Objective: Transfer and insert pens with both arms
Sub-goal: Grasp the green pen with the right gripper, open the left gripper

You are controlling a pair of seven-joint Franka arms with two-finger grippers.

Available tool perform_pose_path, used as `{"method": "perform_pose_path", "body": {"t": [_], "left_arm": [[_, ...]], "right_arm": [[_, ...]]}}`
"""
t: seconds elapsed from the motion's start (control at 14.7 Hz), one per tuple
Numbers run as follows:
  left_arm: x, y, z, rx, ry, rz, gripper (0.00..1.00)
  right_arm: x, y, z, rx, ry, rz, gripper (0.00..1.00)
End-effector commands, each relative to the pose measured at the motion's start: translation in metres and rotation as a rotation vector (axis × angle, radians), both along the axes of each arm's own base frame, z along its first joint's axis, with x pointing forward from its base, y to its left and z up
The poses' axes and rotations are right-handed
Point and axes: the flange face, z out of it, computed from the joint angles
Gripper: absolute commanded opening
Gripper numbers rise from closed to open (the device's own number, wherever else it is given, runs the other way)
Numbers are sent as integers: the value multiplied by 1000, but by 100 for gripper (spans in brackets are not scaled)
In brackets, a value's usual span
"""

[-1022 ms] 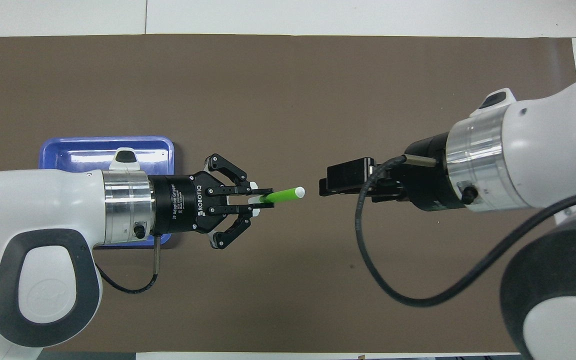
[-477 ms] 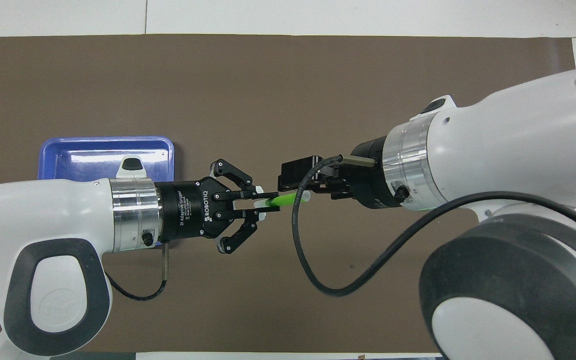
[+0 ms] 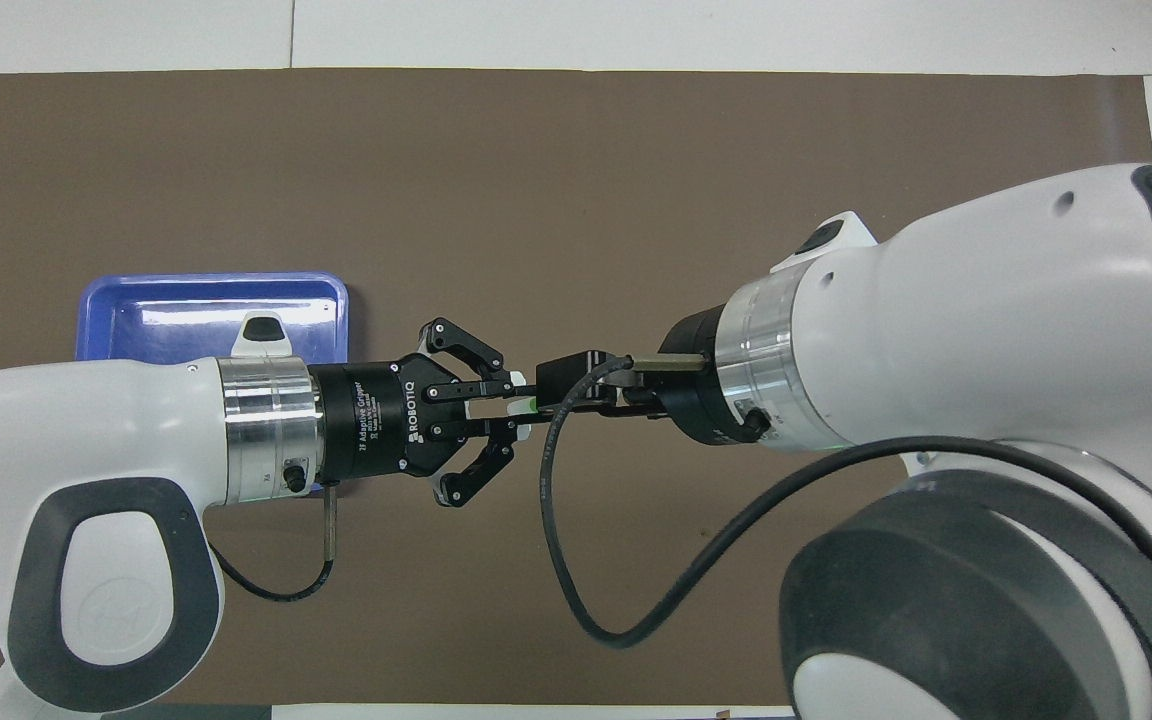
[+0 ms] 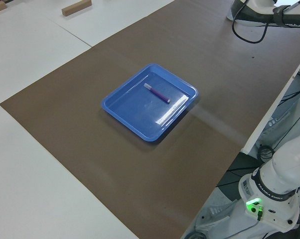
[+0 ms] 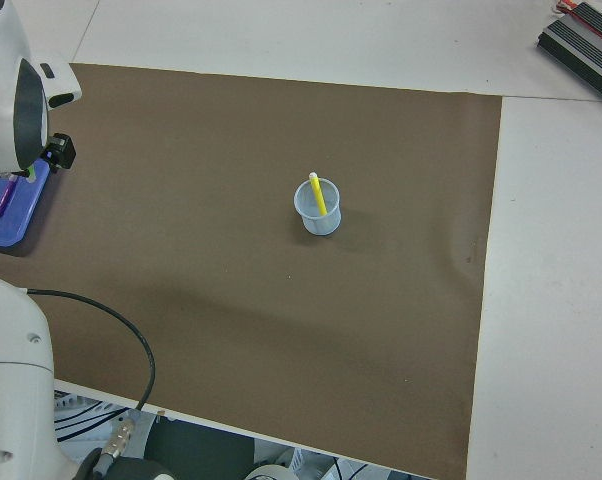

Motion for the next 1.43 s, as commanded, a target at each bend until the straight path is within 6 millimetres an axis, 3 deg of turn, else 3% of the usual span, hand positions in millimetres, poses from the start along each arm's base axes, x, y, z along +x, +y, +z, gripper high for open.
{"method": "perform_pose_path", "body": {"t": [0.0, 0.55, 0.68, 1.02, 1.36], "left_arm": [[-11, 7, 1, -19, -12, 16, 0], [-11, 9, -1, -17, -10, 25, 0], [-11, 8, -1, -16, -11, 25, 0], [-10, 10, -2, -16, -9, 28, 0], [-10, 10, -2, -15, -12, 33, 0]], "right_arm": [[0, -2, 3, -20, -18, -10, 93], [2, -1, 7, -7, -41, -26, 90], [2, -1, 7, -7, -42, -27, 71], [1, 1, 7, -8, -40, -21, 4], [0, 1, 7, -11, -37, -7, 0]]}}
